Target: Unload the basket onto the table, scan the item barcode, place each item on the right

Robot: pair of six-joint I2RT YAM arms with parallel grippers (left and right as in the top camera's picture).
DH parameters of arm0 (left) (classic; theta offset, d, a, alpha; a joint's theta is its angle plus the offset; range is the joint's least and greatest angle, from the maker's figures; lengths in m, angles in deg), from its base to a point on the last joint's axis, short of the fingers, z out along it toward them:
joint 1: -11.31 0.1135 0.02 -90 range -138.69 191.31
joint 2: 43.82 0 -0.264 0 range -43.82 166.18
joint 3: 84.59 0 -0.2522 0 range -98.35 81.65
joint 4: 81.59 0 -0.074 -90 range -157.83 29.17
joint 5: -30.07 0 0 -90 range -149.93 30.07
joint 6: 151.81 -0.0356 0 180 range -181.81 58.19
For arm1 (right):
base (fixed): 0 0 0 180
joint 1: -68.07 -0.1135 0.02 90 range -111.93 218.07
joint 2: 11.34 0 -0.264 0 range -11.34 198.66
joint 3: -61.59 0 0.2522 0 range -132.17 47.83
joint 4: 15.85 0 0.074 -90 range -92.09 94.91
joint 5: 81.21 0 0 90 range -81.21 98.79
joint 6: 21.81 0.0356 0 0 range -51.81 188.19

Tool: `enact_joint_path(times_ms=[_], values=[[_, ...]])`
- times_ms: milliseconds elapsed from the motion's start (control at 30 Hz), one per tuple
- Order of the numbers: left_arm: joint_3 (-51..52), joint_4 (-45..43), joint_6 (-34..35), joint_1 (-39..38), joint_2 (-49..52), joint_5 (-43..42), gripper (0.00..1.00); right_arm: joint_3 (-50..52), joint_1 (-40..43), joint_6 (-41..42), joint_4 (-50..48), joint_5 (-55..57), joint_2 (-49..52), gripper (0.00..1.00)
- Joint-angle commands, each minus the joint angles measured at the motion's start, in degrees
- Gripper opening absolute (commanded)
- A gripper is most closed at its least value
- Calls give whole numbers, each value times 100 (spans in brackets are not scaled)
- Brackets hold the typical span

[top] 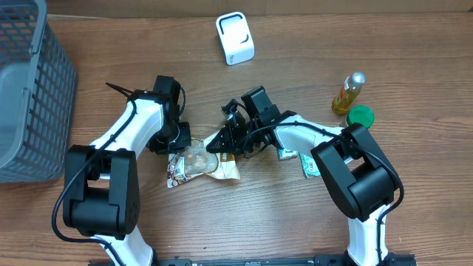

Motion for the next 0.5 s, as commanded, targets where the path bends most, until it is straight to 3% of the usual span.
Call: enact_joint_path(times_ms=[0,167,267,467], values=[[42,-22,96,-66,15,-129,13,31,15,-251,-52,-17,37,15],[42,-72,94,-66,15,-127,4,31,22,-245,17,-22,37,16],[42,-127,92,-66,15,-131,4,28,28,-247,76,-74,35,4],[-229,-162,70,-11,-33,-442,4,20,238,-490,83,-444,-15,4]])
